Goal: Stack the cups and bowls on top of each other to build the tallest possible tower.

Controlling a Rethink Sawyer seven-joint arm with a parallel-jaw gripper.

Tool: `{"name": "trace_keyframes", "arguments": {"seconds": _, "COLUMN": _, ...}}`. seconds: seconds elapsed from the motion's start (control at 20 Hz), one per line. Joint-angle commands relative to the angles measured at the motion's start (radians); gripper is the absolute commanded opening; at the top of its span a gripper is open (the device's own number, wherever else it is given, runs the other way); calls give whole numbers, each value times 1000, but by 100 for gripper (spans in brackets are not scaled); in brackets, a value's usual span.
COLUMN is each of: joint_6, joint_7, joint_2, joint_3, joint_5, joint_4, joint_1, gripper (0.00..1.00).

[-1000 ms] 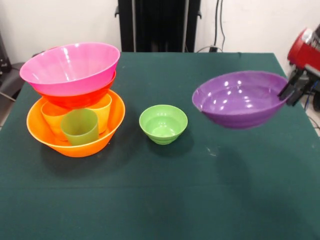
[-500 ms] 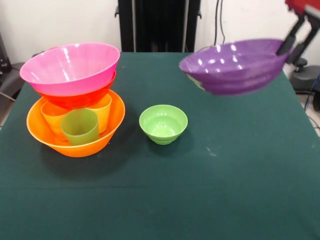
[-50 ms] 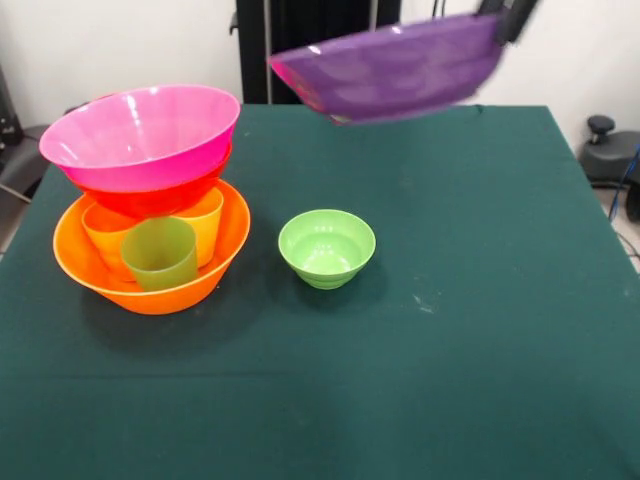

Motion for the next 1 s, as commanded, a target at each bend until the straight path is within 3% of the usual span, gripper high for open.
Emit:
{"name": "trace_keyframes", "arguments": {"seconds": 0.05, "joint_6": 242, "joint_7": -353, "joint_2": -33, "joint_3": 94, "joint_5": -74, "joint_4": -79, "joint_1": -62, "gripper": 0}}
{"name": "trace_keyframes", "arguments": {"seconds": 0.25, "joint_6": 267, "joint_7": -425, "joint_2": -56, "joint_3": 91, "joint_5": -89, "joint_4": -94, "joint_1": -105, "gripper": 0}}
{"name": "trace_keyframes", "arguments": {"seconds": 0.5, "joint_6": 260, "joint_7": -497, "joint_2": -112, "joint_3": 91, "joint_5": -100, "joint_4": -44, "joint_1": -142, "gripper": 0}}
{"name": "trace_keyframes", "arguments": {"seconds": 1.0, "joint_6": 80, "joint_7": -604, "joint_2": -188, "joint_3": 115, "joint_5": -135, "joint_4": 127, "joint_1": -181, "gripper": 0}}
